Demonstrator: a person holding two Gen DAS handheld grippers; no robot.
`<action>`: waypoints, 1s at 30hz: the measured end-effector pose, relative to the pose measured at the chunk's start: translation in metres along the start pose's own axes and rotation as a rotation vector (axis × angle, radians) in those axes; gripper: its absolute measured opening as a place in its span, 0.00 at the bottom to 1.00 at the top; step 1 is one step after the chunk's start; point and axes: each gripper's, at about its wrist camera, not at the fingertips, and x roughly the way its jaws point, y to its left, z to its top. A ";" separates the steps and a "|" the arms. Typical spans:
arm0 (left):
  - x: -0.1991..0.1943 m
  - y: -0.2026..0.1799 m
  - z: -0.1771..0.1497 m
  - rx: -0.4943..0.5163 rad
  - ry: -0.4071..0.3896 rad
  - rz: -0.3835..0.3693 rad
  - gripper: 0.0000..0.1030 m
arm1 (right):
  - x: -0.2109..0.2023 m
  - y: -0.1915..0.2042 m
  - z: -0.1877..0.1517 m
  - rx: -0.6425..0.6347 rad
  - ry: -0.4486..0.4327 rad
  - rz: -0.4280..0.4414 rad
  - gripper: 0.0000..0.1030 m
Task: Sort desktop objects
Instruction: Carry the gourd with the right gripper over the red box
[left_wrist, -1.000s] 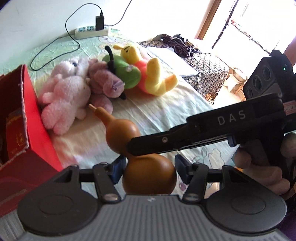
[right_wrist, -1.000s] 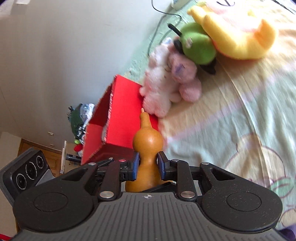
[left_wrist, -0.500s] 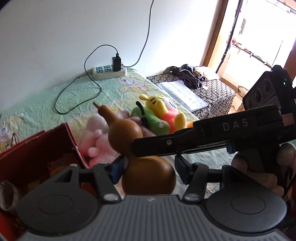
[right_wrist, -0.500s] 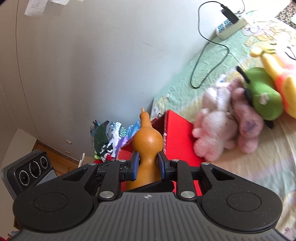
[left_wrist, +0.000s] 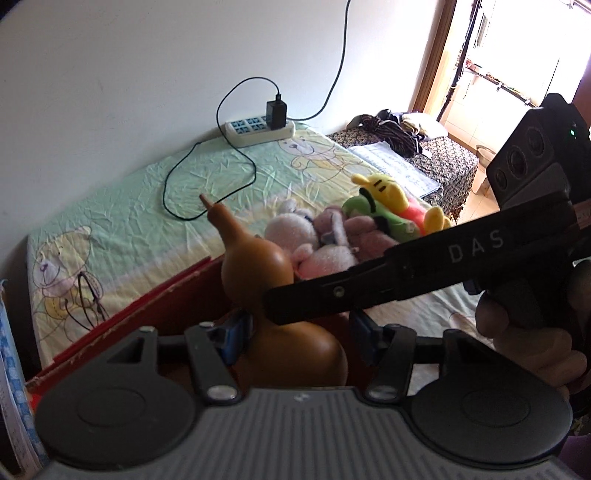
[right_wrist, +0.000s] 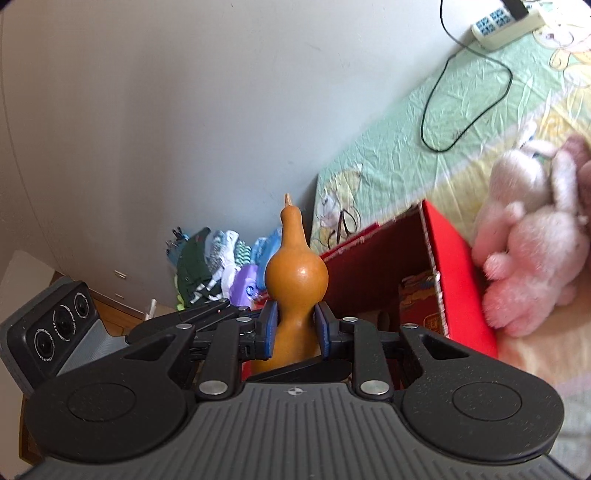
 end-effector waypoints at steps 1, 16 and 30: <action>0.004 0.005 -0.005 0.001 0.013 -0.002 0.58 | 0.007 0.001 -0.001 0.005 0.012 -0.017 0.24; 0.076 0.058 -0.047 -0.009 0.277 -0.107 0.59 | 0.095 0.000 -0.017 -0.093 0.272 -0.346 0.27; 0.115 0.094 -0.053 -0.207 0.449 -0.317 0.80 | 0.133 -0.013 -0.003 -0.109 0.396 -0.493 0.28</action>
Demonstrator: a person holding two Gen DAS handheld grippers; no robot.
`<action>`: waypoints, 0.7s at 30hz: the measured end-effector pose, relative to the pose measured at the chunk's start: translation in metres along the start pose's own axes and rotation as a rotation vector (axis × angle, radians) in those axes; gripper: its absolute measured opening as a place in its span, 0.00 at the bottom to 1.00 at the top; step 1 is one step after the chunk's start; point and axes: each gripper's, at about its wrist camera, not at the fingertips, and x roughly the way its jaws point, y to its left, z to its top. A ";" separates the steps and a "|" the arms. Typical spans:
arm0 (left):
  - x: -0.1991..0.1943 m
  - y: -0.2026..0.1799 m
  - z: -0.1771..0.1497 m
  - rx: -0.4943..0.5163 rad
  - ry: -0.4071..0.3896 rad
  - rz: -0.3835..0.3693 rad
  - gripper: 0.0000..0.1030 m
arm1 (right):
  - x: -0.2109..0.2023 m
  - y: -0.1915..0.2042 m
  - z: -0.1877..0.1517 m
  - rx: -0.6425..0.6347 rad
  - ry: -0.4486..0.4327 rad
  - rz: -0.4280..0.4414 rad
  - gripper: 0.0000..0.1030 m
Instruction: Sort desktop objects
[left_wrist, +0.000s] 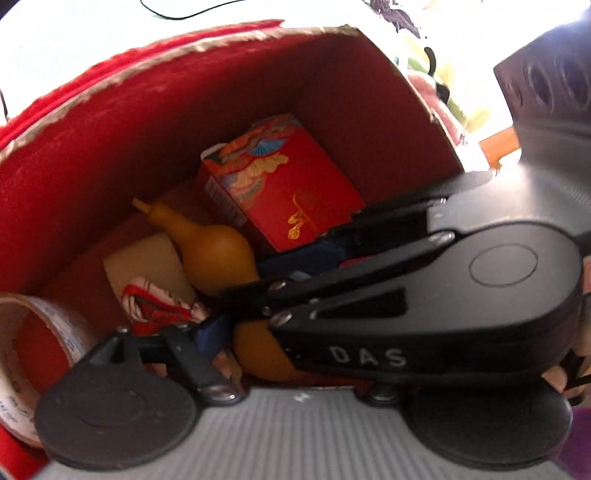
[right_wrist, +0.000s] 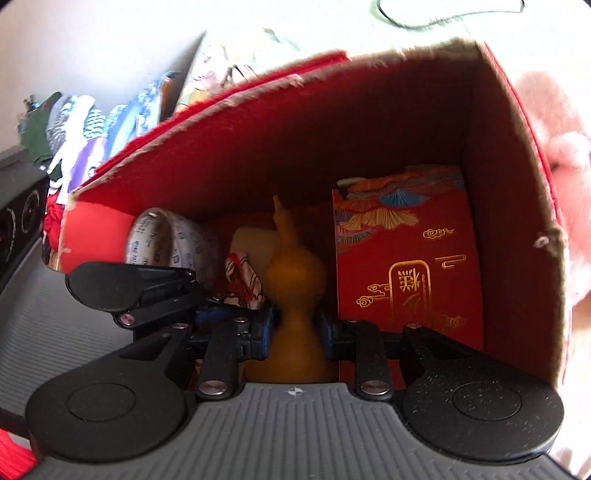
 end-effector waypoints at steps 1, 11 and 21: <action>0.000 0.000 0.000 0.000 0.000 0.000 0.80 | 0.000 0.000 0.000 0.000 0.000 0.000 0.28; -0.001 0.001 -0.004 -0.016 0.003 -0.001 0.83 | 0.001 -0.009 0.004 0.043 0.046 0.051 0.29; -0.017 -0.008 -0.018 -0.026 -0.088 0.161 0.87 | -0.004 -0.010 0.002 0.063 0.028 0.066 0.28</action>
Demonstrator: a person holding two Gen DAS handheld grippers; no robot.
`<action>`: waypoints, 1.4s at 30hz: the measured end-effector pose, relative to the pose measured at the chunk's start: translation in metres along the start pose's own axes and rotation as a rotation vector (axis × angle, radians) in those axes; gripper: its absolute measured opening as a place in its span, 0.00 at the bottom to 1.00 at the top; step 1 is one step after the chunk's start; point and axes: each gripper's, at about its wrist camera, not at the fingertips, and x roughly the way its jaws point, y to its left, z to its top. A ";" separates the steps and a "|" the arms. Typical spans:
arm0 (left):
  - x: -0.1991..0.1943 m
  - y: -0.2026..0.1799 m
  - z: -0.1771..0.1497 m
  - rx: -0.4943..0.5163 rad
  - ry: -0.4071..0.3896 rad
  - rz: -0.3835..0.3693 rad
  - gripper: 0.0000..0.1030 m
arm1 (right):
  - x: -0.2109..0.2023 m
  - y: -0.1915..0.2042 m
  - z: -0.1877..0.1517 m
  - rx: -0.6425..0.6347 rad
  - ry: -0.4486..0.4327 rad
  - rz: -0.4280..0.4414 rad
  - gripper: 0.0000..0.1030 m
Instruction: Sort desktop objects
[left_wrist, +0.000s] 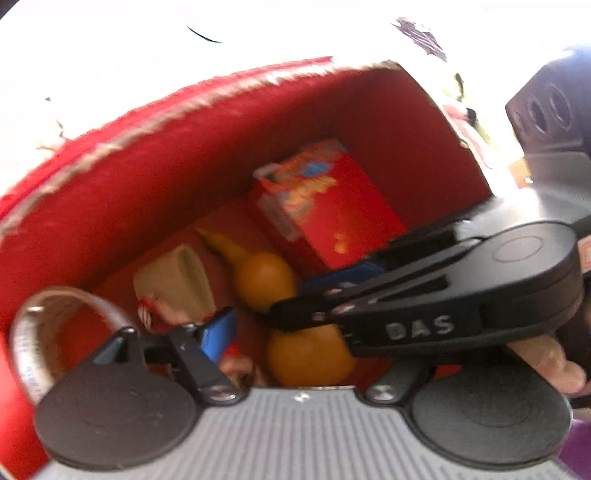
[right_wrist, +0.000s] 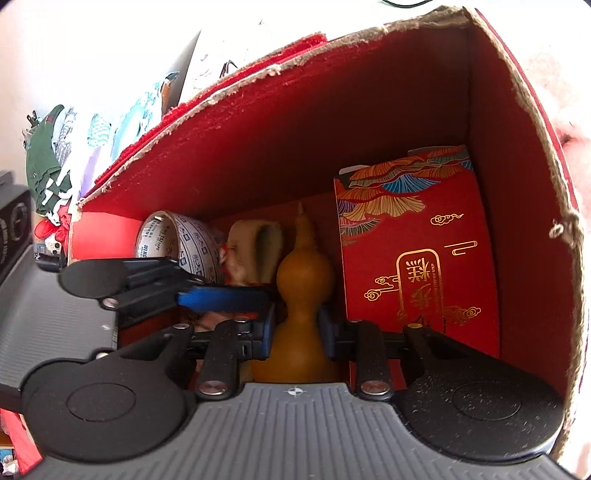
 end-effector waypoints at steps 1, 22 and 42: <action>0.001 0.000 -0.001 -0.011 -0.003 0.027 0.91 | 0.000 0.000 0.000 0.005 -0.004 -0.002 0.28; 0.000 -0.006 -0.003 0.003 -0.001 -0.018 0.95 | -0.010 0.000 -0.004 -0.012 -0.040 0.083 0.18; -0.008 -0.014 -0.014 0.032 -0.049 0.126 0.93 | -0.009 -0.002 -0.003 -0.038 -0.089 0.105 0.17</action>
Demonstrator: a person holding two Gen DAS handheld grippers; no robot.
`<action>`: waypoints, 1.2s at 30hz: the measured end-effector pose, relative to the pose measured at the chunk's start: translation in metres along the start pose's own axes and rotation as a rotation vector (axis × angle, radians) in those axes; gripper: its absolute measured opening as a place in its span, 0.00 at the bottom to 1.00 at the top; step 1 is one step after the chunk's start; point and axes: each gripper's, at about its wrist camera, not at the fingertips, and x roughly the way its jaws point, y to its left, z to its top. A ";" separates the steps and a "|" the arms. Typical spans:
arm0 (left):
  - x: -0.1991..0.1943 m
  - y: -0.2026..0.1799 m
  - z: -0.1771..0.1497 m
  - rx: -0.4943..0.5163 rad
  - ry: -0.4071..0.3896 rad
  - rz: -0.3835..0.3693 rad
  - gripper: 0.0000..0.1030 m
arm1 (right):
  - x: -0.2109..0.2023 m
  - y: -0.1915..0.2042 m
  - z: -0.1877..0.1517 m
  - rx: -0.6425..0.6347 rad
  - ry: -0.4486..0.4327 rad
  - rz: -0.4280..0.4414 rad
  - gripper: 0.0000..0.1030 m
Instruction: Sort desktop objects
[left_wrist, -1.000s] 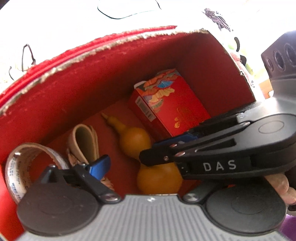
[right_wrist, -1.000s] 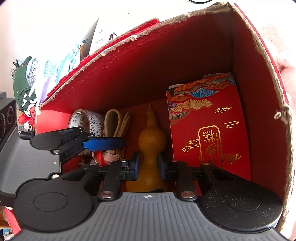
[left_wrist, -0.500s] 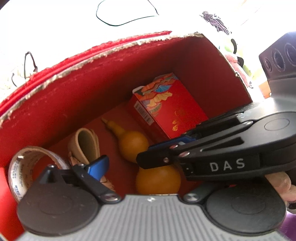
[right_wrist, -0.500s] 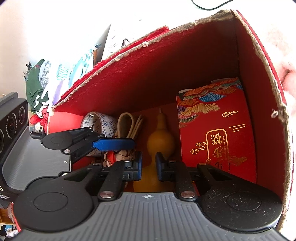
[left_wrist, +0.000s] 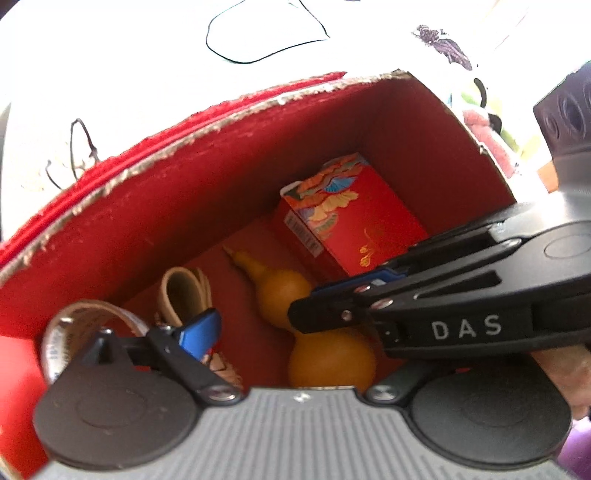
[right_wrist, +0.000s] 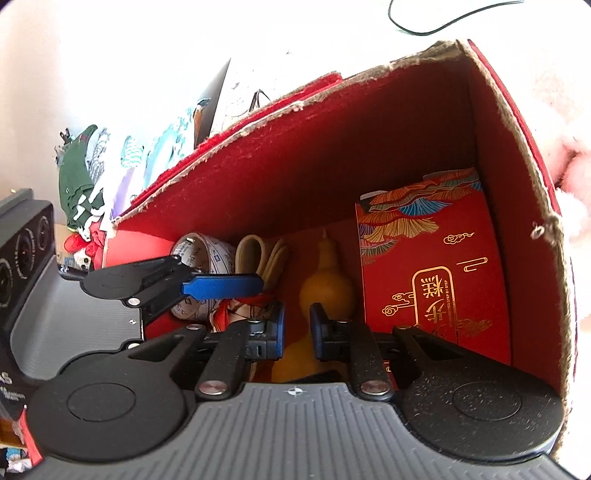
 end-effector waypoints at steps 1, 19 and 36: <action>0.000 -0.002 0.000 0.004 0.002 0.015 0.93 | 0.000 0.000 0.000 0.000 0.001 -0.002 0.17; -0.012 -0.010 0.006 0.027 0.023 0.258 0.95 | -0.002 0.000 -0.001 -0.021 0.017 0.002 0.17; 0.005 -0.016 0.010 -0.010 -0.004 0.322 0.96 | -0.002 0.002 -0.001 -0.027 0.023 0.005 0.17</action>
